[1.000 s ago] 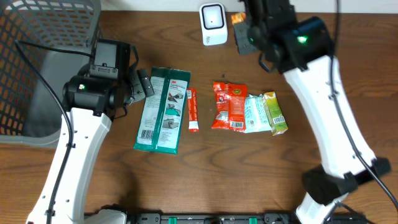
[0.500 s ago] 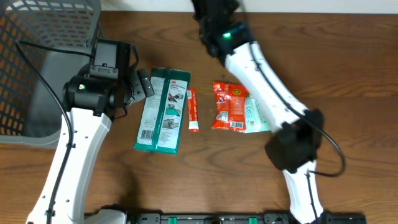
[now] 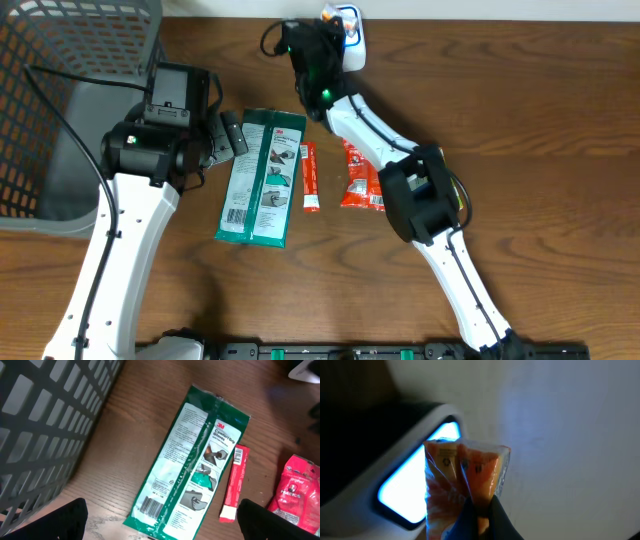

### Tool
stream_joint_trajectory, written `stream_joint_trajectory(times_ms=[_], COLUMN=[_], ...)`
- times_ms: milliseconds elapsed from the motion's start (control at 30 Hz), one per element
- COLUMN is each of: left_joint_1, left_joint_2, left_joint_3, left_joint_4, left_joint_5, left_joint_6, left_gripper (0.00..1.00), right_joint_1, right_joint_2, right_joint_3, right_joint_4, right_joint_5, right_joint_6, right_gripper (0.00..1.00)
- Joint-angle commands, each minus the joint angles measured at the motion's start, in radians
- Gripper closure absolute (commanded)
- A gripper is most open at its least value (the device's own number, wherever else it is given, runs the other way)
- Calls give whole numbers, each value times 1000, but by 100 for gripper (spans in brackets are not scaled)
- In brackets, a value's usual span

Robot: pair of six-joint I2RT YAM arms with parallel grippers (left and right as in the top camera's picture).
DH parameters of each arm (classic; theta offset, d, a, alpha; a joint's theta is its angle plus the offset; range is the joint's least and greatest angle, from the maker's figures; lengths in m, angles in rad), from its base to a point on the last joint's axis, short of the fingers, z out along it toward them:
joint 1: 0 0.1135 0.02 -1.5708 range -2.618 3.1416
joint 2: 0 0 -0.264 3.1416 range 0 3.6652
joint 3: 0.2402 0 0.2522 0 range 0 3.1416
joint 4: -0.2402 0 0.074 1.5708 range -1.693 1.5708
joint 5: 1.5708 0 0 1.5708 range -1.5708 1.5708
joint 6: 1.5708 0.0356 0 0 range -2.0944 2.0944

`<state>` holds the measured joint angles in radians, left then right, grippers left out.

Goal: Scan the item barcode
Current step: 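Lift the tissue pack and hold it in front of the white scanner, then carry the tissue pack to the right side and set it down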

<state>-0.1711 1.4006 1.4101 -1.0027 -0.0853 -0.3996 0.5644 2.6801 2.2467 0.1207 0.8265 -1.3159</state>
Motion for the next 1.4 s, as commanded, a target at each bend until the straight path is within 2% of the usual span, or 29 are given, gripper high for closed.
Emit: stream_joint_trajectory(times_ms=[0,367,533,700,767,833,967,1133,1367], left_joint_1=[2,2,2,2,2,2,2,2,2], left_joint_2=[-7,-7,-7,-7,-7,-7,-7,-7,-7], left_joint_3=[1,1,1,1,1,1,1,1,1], left_joint_4=[-3,-3,-3,-3,-3,-3,-3,-3,-3], left_joint_5=[-13,-13,-13,-13,-13,-13,-13,-13,-13], left_joint_6=[-5,-5,-5,-5,-5,-5,-5,-5,-5], left_gripper=[4,4,4,4,4,4,4,4,4], right_joint_1=[0,-1,-1,-3,-3,-10,-53,-177,-477], right_joint_2=[7,-3,-114,-302,-412,-493,-646,-789,-830], right_joint_3=[10,10,10,10,10,10,10,10,-2], right_joint_4=[25,63,21,-301,-545,-716,-978,-1209,-1510], right_joint_5=[44,56,60,9,-66,-140,-308,-500,-714], right_joint_6=[-112,-106,2,235,431,575,855,1039,1152], right_gripper=[99,99,99,99,99,99,99,99,99])
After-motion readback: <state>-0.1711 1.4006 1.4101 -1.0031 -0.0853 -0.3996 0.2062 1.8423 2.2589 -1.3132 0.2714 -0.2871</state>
